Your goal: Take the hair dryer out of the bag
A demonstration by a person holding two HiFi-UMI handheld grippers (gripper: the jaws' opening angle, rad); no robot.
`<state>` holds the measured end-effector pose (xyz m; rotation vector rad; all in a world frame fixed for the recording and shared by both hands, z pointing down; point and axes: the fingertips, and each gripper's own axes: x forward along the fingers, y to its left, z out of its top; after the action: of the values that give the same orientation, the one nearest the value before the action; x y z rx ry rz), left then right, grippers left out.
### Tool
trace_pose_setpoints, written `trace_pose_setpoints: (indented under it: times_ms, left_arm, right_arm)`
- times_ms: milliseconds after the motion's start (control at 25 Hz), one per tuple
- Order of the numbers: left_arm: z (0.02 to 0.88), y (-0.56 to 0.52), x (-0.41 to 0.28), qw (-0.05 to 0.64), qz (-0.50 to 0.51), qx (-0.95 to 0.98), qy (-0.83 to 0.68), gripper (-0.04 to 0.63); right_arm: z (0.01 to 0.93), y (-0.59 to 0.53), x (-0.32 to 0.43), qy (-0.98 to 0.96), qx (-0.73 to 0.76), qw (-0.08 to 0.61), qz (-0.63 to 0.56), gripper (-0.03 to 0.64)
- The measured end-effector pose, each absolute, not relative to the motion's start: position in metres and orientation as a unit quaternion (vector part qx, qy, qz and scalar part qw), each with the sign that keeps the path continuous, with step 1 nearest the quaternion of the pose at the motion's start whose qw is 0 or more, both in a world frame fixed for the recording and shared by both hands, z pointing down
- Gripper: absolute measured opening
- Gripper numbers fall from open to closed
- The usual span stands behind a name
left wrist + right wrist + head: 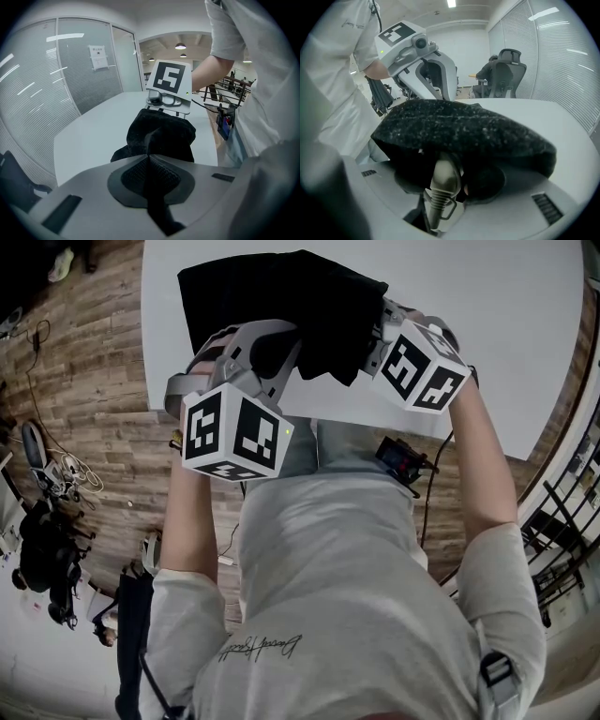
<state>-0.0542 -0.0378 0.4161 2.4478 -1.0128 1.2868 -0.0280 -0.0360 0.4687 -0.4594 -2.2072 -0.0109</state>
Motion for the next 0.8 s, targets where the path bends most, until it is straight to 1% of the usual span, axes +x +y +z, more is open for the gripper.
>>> trace_pose_setpoints:
  times_ms: [800]
  left_arm:
    - [0.419, -0.038, -0.059, 0.1, 0.439, 0.823, -0.346, 0.02]
  right_arm:
    - [0.461, -0.044, -0.016, -0.889, -0.172, 0.423, 0.005, 0.209]
